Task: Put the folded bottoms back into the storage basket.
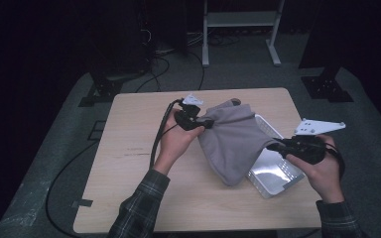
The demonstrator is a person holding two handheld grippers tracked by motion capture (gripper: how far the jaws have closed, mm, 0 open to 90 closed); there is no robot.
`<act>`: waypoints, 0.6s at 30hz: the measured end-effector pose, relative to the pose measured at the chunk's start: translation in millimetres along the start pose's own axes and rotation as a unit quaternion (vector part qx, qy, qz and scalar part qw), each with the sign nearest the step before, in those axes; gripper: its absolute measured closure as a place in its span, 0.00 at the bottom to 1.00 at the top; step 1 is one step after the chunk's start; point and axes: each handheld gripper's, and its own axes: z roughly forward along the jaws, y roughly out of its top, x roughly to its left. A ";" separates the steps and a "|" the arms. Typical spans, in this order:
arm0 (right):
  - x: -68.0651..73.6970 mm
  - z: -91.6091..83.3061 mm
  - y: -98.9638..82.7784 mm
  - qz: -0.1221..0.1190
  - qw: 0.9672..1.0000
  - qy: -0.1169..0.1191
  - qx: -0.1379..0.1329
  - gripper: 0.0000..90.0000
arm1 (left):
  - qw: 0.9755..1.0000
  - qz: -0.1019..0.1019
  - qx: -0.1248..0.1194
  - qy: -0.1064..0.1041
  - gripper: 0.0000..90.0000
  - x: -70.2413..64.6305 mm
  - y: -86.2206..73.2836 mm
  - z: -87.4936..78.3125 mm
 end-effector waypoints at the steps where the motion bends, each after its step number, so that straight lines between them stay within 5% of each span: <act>1: -2.7 -2.2 -0.8 0.002 1.000 -0.004 -0.001 0.89 | 1.000 0.001 0.001 -0.002 0.87 -1.5 1.6 2.9; 10: -29.2 -18.8 -12.6 0.029 0.999 -0.037 -0.002 0.89 | 1.000 -0.005 -0.001 -0.029 0.87 -16.7 14.4 41.4; 18: -56.7 -18.2 -32.8 0.055 0.996 -0.064 0.025 0.89 | 0.999 -0.014 0.012 -0.043 0.87 -24.5 12.4 81.6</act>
